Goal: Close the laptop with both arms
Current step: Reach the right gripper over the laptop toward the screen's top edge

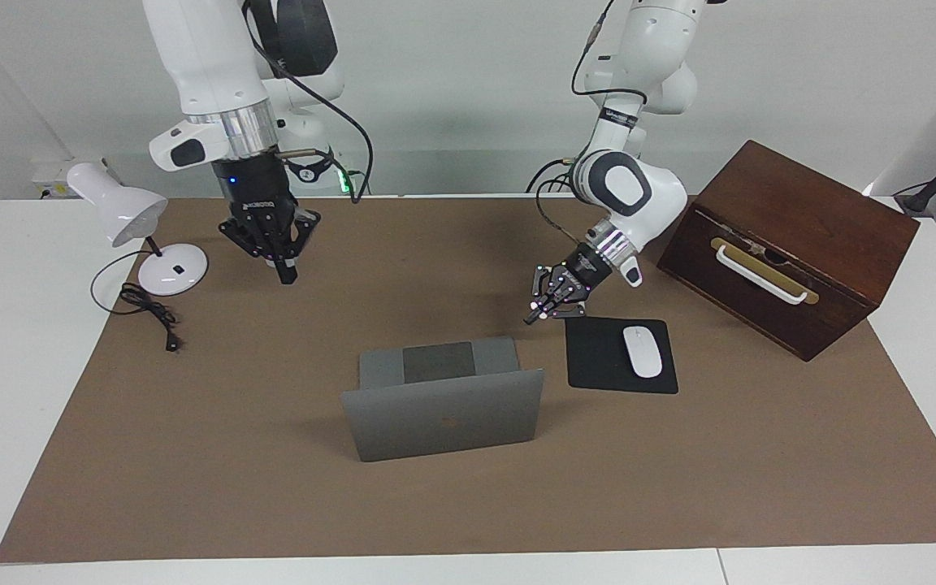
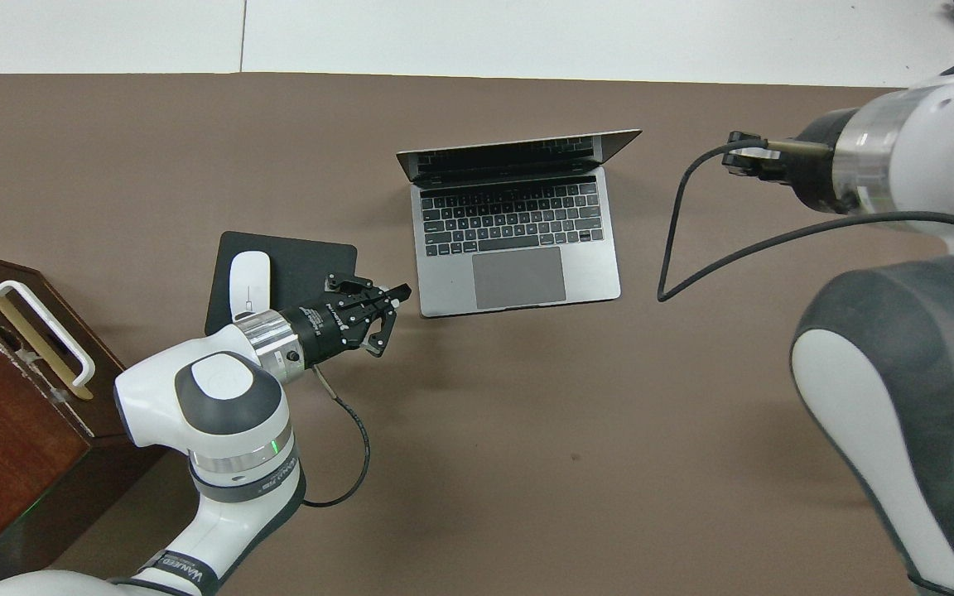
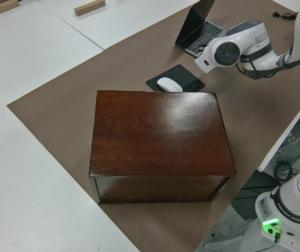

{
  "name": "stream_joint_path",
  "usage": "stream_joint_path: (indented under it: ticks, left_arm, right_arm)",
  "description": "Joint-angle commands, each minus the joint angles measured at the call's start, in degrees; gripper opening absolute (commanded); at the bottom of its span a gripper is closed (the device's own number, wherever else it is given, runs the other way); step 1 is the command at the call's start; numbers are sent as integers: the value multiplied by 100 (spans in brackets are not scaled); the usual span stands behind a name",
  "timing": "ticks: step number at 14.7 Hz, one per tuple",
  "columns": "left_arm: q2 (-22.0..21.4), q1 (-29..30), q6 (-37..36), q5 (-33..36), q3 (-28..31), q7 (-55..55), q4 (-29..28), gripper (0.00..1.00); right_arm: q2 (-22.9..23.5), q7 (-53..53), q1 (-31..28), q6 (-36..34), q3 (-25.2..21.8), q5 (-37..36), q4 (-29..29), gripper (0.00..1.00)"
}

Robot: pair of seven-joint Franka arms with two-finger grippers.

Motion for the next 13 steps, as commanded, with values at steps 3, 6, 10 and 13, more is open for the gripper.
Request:
stream_joint_path:
  ticks: [3, 6, 10, 13]
  left_arm:
    - [649, -306, 250, -494, 64, 315, 520, 0]
    - [808, -325, 277, -907, 64, 930, 529, 0]
    - [1037, -325, 277, -1066, 55, 1108, 740, 0]
    - [1195, -368, 320, -1084, 11, 1134, 915, 0]
  right_arm:
    - [401, 545, 184, 528, 10, 37, 255, 0]
    - [630, 660, 237, 800, 18, 2, 379, 0]
    - [893, 625, 421, 1239, 18, -51, 449, 0]
    - [1157, 581, 483, 1521, 18, -77, 589, 0]
